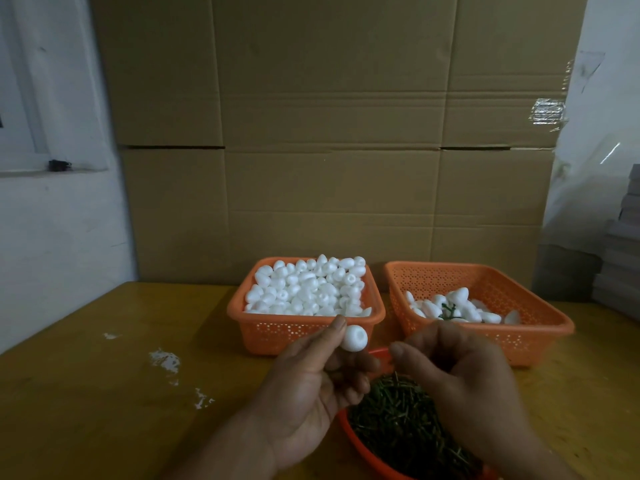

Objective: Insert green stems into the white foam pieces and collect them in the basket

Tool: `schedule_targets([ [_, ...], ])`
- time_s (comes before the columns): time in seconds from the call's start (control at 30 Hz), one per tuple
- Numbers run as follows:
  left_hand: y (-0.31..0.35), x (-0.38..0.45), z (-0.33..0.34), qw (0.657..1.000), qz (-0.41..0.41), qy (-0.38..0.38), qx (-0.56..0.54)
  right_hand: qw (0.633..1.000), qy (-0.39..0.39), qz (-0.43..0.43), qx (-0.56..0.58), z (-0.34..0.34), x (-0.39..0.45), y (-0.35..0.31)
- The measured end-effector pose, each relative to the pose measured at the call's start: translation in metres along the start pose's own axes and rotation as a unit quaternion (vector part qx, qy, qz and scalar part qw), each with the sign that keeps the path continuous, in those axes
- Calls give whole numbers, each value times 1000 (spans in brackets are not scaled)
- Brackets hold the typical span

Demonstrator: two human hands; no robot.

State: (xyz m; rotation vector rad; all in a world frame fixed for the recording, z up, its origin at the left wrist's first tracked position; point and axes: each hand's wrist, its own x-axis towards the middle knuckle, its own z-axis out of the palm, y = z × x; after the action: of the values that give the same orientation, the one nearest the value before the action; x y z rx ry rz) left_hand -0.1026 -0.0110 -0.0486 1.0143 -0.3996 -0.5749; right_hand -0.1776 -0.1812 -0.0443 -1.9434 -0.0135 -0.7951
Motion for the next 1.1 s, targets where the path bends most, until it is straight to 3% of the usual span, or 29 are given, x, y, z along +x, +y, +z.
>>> schedule_targets([
  [0.17,0,0,1,1000,-17,17,-1,980,9,10,197,2,-1,-14],
  [0.3,0,-1,2,1000,-18,26,3,967,-14,54,250,3,0,-14],
  [0.63,0,-1,3,999,-20,29,20,981,-10,43,189,8,-3,-14],
  [1.1,-4,0,4,997,13,31,63,997,23,-77,-10,11,-11,-11],
])
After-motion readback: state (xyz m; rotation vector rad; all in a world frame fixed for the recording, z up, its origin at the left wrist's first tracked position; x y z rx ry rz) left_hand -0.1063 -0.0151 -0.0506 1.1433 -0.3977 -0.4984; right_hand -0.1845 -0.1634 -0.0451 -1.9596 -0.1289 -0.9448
